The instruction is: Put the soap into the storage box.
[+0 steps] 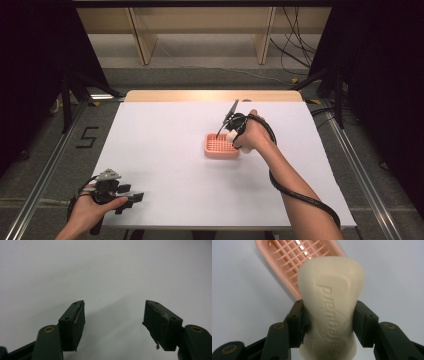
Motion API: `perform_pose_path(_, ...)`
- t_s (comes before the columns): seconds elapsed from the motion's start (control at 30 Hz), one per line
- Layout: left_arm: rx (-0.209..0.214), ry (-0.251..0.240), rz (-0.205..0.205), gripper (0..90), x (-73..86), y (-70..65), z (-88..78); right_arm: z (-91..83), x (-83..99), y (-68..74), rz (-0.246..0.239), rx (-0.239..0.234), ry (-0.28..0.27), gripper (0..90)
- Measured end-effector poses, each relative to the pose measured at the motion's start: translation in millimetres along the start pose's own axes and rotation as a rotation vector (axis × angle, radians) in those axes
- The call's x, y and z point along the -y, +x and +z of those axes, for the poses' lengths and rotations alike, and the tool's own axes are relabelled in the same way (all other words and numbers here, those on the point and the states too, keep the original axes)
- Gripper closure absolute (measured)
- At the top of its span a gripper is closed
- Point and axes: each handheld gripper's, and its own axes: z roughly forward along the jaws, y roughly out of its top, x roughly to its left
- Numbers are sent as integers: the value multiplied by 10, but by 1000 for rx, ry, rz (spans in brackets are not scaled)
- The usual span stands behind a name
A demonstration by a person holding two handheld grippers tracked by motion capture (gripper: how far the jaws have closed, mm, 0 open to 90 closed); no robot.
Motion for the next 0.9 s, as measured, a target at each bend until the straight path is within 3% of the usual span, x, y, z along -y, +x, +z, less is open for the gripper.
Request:
perform_pose_path(0.17,-7,0,-6,333,4,-12,-11,11,-39,-4,-4,-5,-2,504)
perform_pose_path(0.2,3,0,5,333,3,5,-8,18,-44,-16,-23,-3,-7,504)
perform_pose_path(0.23,0,5,5,333,2,5,-11,17,-49,3,5,-2,-1,504)
perform_pose_path(0.27,0,3,8,333,2,7,-12,21,-56,-14,-22,-3,-14,504)
perform_pose_path(0.4,7,9,9,333,5,8,-21,35,-78,-20,-22,-10,-9,504)
perform_pose_path(0.43,7,2,1,333,6,3,-17,40,-86,-35,-49,-11,-20,504)
perform_pose_path(0.5,7,2,2,333,7,4,-18,42,-98,-32,-35,-8,-17,504)
perform_pose_path(0.67,-7,-3,-8,333,7,-12,-22,52,-135,-40,-69,-9,-21,504)
perform_pose_path(0.7,-9,-5,-10,333,7,-14,-20,56,-140,-22,-49,-5,-16,504)
perform_pose_path(0.73,-8,-4,-8,333,7,-13,-21,55,-150,-34,-71,-6,-19,504)
perform_pose_path(0.87,-8,-5,-10,333,8,-14,-22,68,-178,-14,-66,-7,-16,504)
perform_pose_path(0.9,-8,-5,-10,333,7,-14,-21,70,-187,-21,-84,-8,-16,504)
